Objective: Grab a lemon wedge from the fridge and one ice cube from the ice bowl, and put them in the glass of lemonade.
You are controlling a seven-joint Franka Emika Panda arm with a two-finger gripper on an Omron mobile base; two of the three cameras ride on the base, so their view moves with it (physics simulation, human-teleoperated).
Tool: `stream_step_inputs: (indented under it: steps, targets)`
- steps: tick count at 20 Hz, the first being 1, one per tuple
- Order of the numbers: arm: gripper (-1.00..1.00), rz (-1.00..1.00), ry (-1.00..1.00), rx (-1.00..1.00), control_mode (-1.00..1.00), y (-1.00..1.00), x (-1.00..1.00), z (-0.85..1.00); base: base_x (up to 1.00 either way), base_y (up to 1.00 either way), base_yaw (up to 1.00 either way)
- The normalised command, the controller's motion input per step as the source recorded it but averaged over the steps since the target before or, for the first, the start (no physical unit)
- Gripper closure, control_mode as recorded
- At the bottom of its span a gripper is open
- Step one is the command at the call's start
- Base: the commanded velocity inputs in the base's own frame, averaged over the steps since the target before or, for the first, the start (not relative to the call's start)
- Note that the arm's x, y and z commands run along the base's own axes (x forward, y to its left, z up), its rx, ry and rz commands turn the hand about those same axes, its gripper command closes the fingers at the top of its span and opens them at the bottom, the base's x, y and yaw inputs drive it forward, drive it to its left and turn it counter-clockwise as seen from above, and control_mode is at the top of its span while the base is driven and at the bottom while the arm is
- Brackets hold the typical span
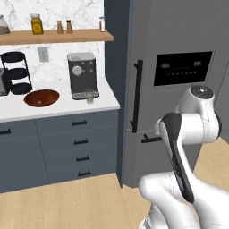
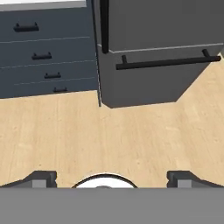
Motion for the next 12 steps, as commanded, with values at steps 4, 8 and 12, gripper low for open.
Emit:
stream_step_inputs:
  steps: [4,8,12]
  targets:
    - [-1.00,-0.03,-0.05,0.00,-1.00,0.16,1.00,0.00,0.00,0.00,0.00]
    - [-1.00,-0.02,-0.03,0.00,-1.00,0.00,1.00,0.00,0.00,0.00,0.00]
    - [-1.00,0.00,-0.11,0.00,-1.00,-0.09,0.98,0.00,0.00,0.00,0.00]
